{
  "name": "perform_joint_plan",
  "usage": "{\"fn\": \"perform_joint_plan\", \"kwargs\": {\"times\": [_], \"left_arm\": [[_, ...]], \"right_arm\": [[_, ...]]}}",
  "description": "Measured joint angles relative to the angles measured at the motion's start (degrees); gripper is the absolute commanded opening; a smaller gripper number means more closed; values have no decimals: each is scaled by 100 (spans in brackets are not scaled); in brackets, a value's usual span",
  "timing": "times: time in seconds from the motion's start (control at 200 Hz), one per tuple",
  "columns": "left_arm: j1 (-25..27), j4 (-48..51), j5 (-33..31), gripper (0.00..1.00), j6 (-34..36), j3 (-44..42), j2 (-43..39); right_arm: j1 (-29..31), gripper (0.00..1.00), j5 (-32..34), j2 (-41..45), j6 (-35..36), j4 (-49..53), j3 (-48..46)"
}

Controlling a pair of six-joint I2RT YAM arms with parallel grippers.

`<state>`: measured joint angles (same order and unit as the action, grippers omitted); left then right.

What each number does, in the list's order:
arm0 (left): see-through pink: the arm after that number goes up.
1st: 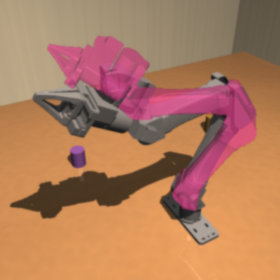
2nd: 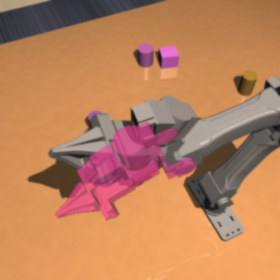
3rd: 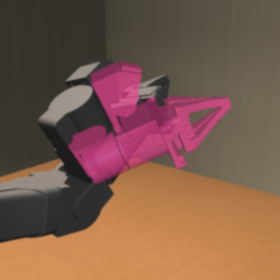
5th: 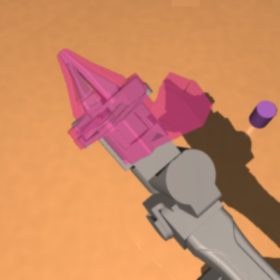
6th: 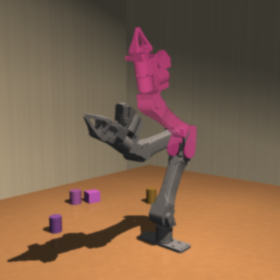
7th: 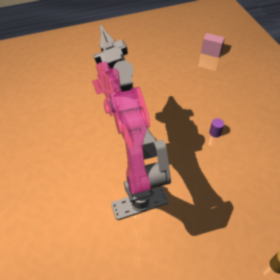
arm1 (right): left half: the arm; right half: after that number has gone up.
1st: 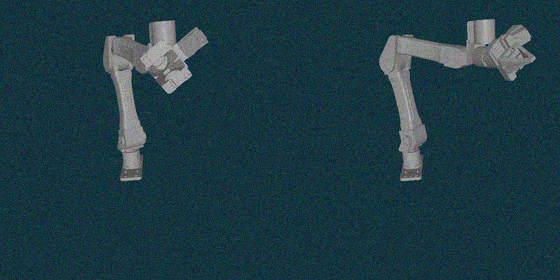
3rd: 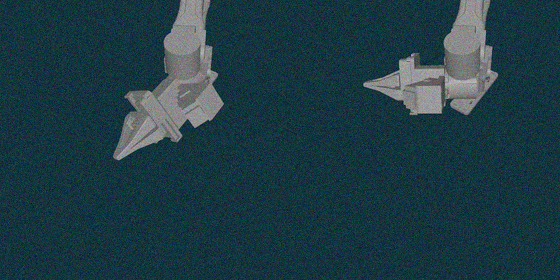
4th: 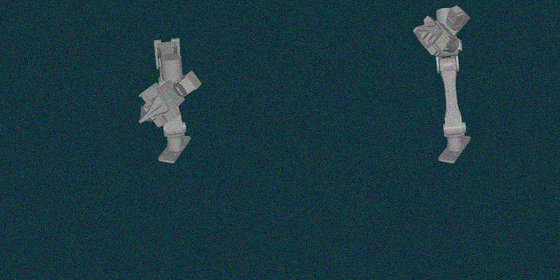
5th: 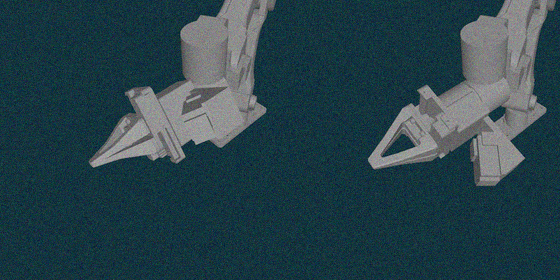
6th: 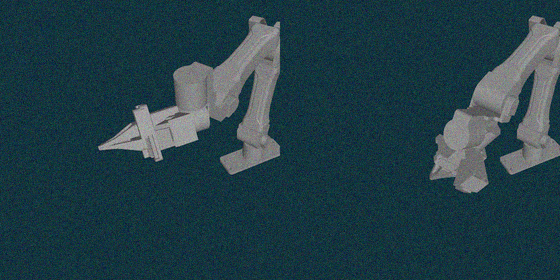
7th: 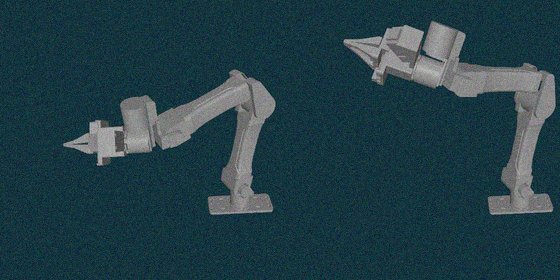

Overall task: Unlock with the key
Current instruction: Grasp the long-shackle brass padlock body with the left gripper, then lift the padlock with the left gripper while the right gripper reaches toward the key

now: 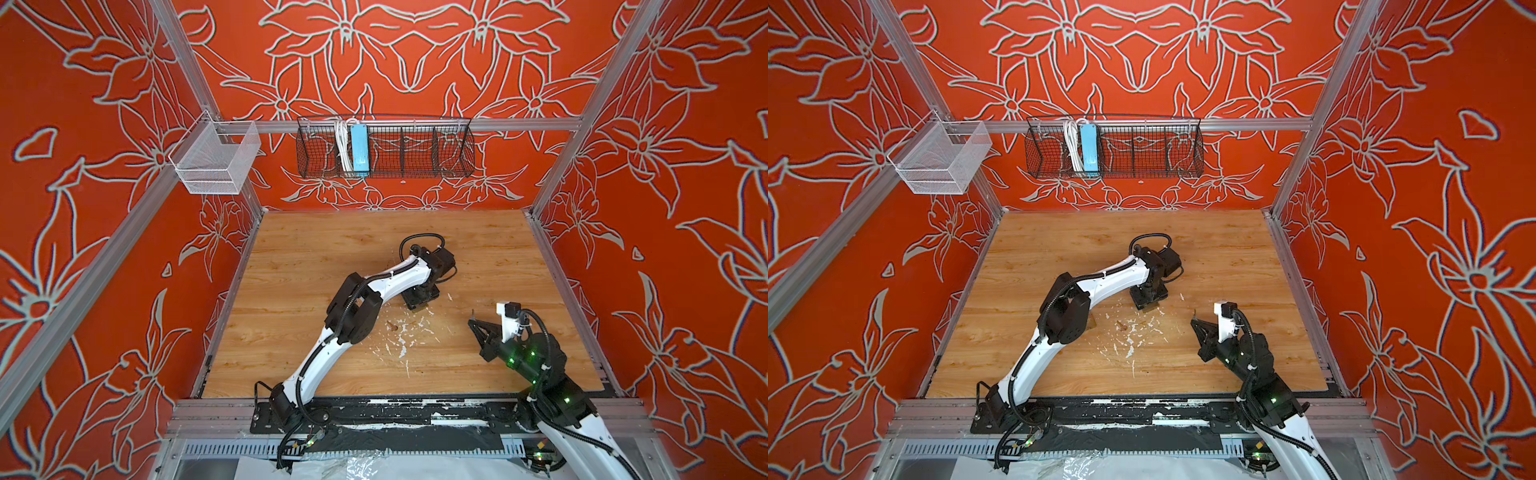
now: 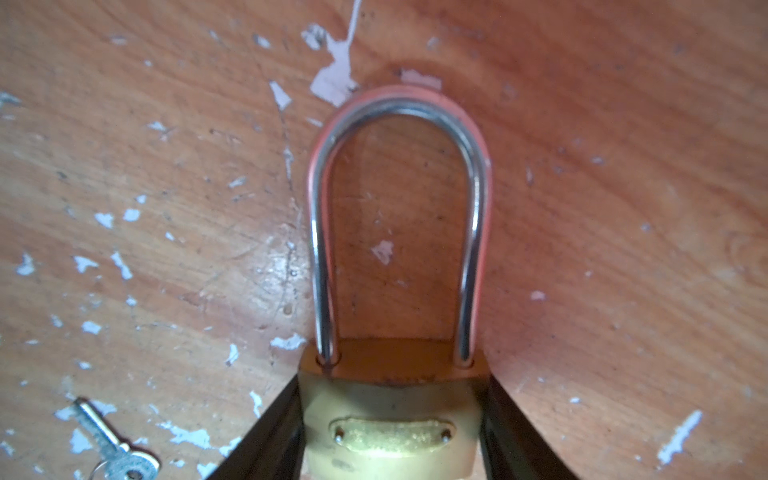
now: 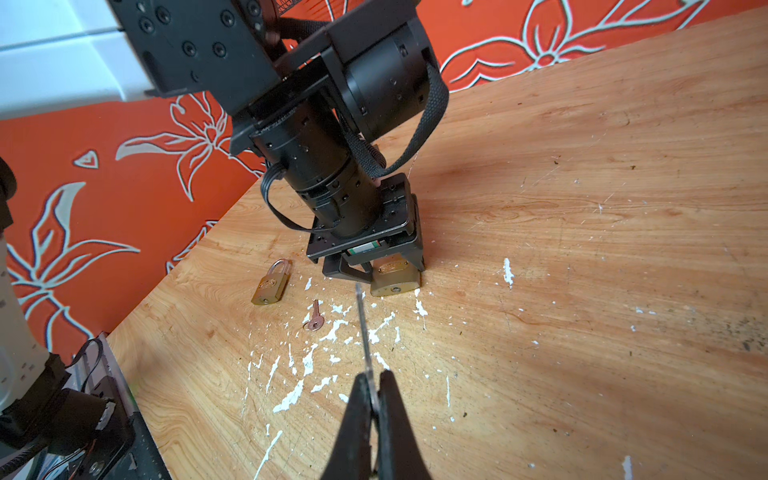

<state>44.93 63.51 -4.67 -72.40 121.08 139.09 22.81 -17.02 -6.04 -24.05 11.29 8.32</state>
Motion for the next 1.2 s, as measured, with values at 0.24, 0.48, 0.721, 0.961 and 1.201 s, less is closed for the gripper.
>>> {"fn": "perform_joint_plan", "kwargs": {"times": [0.24, 0.48, 0.721, 0.961, 1.201], "left_arm": [[0, -9, -26, 55, 125, 0, -7], [-52, -372, -122, 51, 501, -555, -348], [-640, -1633, 229, 39, 1344, -2332, -1843], [-1486, -3049, 562, 33, 2564, -3399, -3147], [-1650, -4419, 697, 11, 3147, -4581, -4151]], "right_arm": [[0, 0, -9, -55, 2, -31, -26], [0, 0, -87, -114, 2, -170, -66], [0, 0, -313, -1309, -66, -839, -203], [0, 0, -796, -3329, -442, -1016, 496], [426, 0, -734, -4765, -1010, -1582, 1196]]}}
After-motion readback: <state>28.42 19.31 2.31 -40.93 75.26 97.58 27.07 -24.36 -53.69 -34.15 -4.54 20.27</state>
